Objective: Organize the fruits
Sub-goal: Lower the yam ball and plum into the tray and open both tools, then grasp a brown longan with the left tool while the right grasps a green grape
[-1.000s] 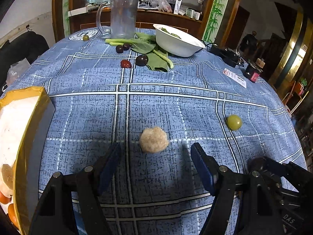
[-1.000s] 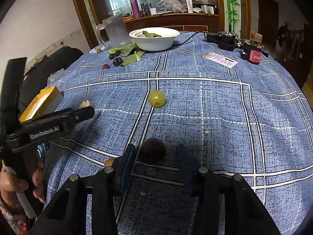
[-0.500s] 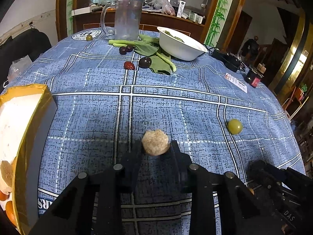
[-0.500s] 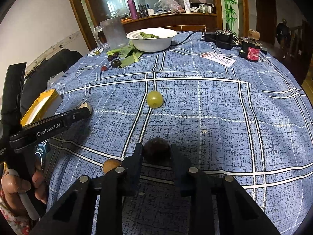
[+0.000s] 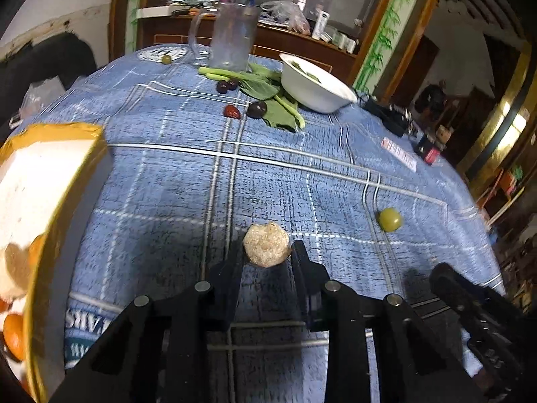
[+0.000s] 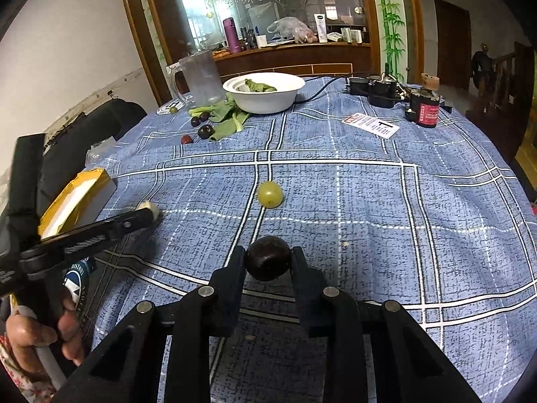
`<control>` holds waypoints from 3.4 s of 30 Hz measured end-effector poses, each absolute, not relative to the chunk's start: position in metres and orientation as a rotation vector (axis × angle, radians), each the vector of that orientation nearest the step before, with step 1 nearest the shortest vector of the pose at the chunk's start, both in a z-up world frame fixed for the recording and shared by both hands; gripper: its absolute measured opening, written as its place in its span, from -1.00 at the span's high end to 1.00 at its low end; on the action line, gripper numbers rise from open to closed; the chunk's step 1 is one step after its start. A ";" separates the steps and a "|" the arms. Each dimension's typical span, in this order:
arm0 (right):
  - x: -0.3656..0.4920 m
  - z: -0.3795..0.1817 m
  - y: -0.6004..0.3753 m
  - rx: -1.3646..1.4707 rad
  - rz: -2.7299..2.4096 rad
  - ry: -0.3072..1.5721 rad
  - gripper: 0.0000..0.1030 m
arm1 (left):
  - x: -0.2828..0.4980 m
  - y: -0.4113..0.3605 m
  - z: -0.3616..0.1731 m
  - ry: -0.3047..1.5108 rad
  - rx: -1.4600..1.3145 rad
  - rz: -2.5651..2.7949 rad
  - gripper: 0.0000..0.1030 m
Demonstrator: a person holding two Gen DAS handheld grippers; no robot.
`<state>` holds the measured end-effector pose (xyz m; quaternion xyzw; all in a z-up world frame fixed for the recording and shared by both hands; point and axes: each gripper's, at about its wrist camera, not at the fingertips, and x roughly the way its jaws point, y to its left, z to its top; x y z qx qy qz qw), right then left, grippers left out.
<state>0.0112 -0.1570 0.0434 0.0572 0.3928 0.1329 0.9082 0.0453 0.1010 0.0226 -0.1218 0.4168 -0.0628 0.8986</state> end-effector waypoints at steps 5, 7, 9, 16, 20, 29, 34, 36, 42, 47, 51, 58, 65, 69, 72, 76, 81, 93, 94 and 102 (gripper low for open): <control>0.011 0.043 -0.162 0.121 0.255 0.804 0.45 | 0.004 0.123 0.053 0.787 -0.307 -0.134 0.46; 0.011 0.040 -0.162 0.121 0.252 0.812 0.45 | -0.019 0.137 0.066 0.757 -0.302 -0.106 0.46; 0.011 0.039 -0.161 0.112 0.248 0.814 0.45 | -0.040 0.154 0.076 0.725 -0.293 -0.060 0.45; 0.006 0.046 -0.154 0.084 0.226 0.788 0.45 | -0.088 0.222 0.094 0.668 -0.311 0.111 0.45; 0.001 0.063 -0.131 0.103 0.300 0.799 0.44 | -0.104 0.258 0.090 0.664 -0.289 0.234 0.45; -0.022 0.089 -0.014 0.050 0.567 0.824 0.43 | -0.117 0.302 0.061 0.732 -0.313 0.340 0.45; -0.034 0.089 0.052 -0.017 0.680 0.841 0.43 | -0.119 0.313 0.049 0.764 -0.340 0.344 0.45; -0.037 0.089 0.074 -0.044 0.711 0.843 0.43 | -0.119 0.315 0.044 0.772 -0.349 0.337 0.45; -0.037 0.085 0.135 -0.142 0.765 0.855 0.42 | -0.120 0.312 0.044 0.758 -0.340 0.328 0.45; -0.024 0.079 0.164 -0.127 0.802 0.917 0.42 | -0.124 0.322 0.044 0.750 -0.401 0.314 0.36; -0.014 0.074 0.187 -0.146 0.799 0.937 0.42 | -0.132 0.331 0.050 0.725 -0.434 0.310 0.14; -0.002 0.071 0.210 -0.170 0.779 0.939 0.39 | -0.143 0.344 0.058 0.691 -0.466 0.317 -0.26; -0.004 0.080 0.203 -0.134 0.776 0.916 0.05 | -0.146 0.353 0.055 0.698 -0.514 0.325 -0.37; -0.008 0.088 0.189 -0.118 0.767 0.902 0.04 | -0.147 0.349 0.057 0.699 -0.513 0.319 -0.38; -0.014 0.093 0.173 -0.099 0.757 0.894 -0.03 | -0.147 0.343 0.062 0.693 -0.506 0.308 -0.40; -0.024 0.098 0.145 -0.070 0.742 0.876 -0.08 | -0.146 0.333 0.065 0.697 -0.489 0.293 -0.43; -0.035 0.100 0.104 -0.037 0.701 0.858 -0.08 | -0.146 0.316 0.071 0.702 -0.452 0.272 -0.43; -0.033 0.091 -0.008 0.018 0.512 0.845 -0.16 | -0.155 0.281 0.092 0.679 -0.370 0.246 -0.43; -0.032 0.090 -0.020 0.028 0.494 0.845 -0.16 | -0.156 0.279 0.093 0.677 -0.365 0.244 -0.43; -0.034 0.082 -0.110 0.115 0.343 0.844 -0.16 | -0.146 0.242 0.098 0.699 -0.305 0.185 -0.43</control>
